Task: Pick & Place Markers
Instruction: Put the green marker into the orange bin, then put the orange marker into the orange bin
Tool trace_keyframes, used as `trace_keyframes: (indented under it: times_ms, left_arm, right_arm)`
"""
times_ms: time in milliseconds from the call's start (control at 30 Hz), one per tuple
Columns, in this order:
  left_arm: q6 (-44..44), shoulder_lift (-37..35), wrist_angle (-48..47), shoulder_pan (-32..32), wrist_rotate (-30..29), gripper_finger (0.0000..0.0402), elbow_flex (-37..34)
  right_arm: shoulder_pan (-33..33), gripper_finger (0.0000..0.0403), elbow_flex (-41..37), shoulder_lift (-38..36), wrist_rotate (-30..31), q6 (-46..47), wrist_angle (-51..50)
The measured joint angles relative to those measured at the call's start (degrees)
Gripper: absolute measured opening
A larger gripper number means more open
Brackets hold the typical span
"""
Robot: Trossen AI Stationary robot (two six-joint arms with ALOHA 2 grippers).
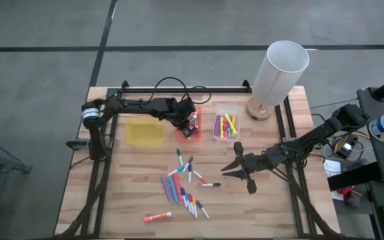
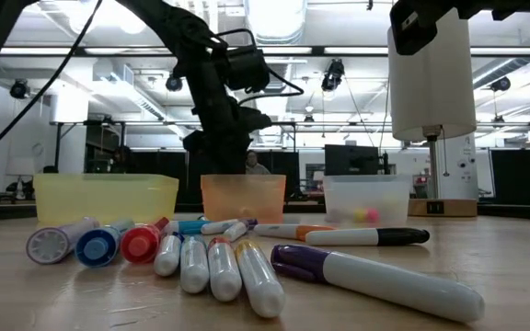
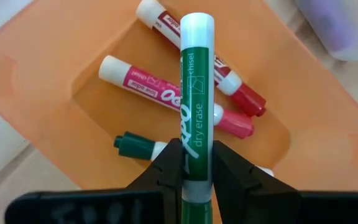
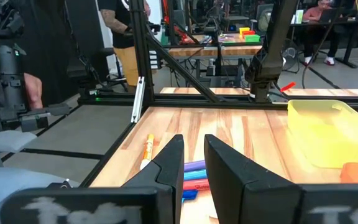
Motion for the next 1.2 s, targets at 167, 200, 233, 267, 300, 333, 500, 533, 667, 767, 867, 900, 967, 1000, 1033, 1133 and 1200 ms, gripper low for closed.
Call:
trace_keyframes:
  times_ms: [167,200,233,267,300,333,500,533,667,767,867,900,967,1000,1033,1133,1200]
  left_arm:
    - [0.0,0.0,0.5,-0.1,0.0,0.0056,0.0]
    - [0.0,0.0,0.7,-0.1,0.0,0.0056,0.0]
    - [-0.1,0.0,0.9,-0.1,0.0,0.0057,0.0]
    - [-0.1,0.0,1.1,-0.1,-0.1,0.0059,0.0]
    - [-0.1,0.0,1.2,-0.1,-0.1,0.0064,0.0]
    - [-0.1,0.0,1.4,-0.1,-0.1,0.0071,0.0]
    - [1.3,0.0,2.0,-0.4,-0.2,0.0125,0.0]
    - [1.3,0.0,2.1,-0.5,-0.2,0.0135,0.0]
    - [2.8,0.0,2.8,-0.5,-0.2,0.0159,0.0]
    - [4.6,-0.6,2.5,-0.7,-0.2,0.0161,0.3]
    - [6.3,-3.2,2.3,-1.4,-0.1,0.0162,0.4]
    - [7.0,-4.2,2.3,-1.8,-0.1,0.0162,0.4]
    - [8.4,-6.8,1.9,-2.6,-0.1,0.0163,0.4]
    - [8.9,-8.3,1.8,-3.2,-0.1,0.0163,0.2]
    - [9.0,-9.9,1.7,-3.9,-0.2,0.0163,0.1]
    - [8.5,-14.6,0.0,-6.1,-0.1,0.0163,-0.2]
    - [8.2,-17.2,-1.6,-7.9,-0.1,0.0163,-0.2]
  right_arm:
    - [0.0,0.0059,0.0,0.0,0.0,0.0,0.0]
    - [0.0,0.0059,0.0,0.0,0.0,0.0,0.0]
    - [0.0,0.0059,0.0,0.0,0.0,0.0,0.0]
    - [0.0,0.0059,0.0,0.0,0.0,0.0,0.0]
    - [0.0,0.0059,0.0,0.0,0.0,0.0,0.0]
    - [0.0,0.0059,0.0,0.0,0.0,0.0,0.0]
    - [0.0,0.0059,0.0,0.0,0.0,-0.4,-0.1]
    - [0.0,0.0059,0.0,0.0,0.0,-0.5,-0.2]
    - [0.0,0.0059,0.0,0.0,0.0,-0.5,-0.3]
    - [0.0,0.0059,0.0,0.0,0.0,-0.5,-0.3]
    - [0.0,0.0059,0.0,0.0,0.0,-0.5,-0.3]
    - [0.0,0.0059,0.0,0.0,0.0,-0.5,-0.4]
    - [0.0,0.0059,0.0,0.0,0.0,-0.5,-0.7]
    - [0.0,0.0059,0.0,0.0,0.0,-0.5,-0.7]
    - [0.0,0.0059,0.0,0.0,0.0,-0.5,-0.8]
    - [0.0,0.0059,0.0,0.0,0.0,-0.5,-1.1]
    - [0.0,0.0059,0.0,0.0,0.0,-0.5,-1.2]
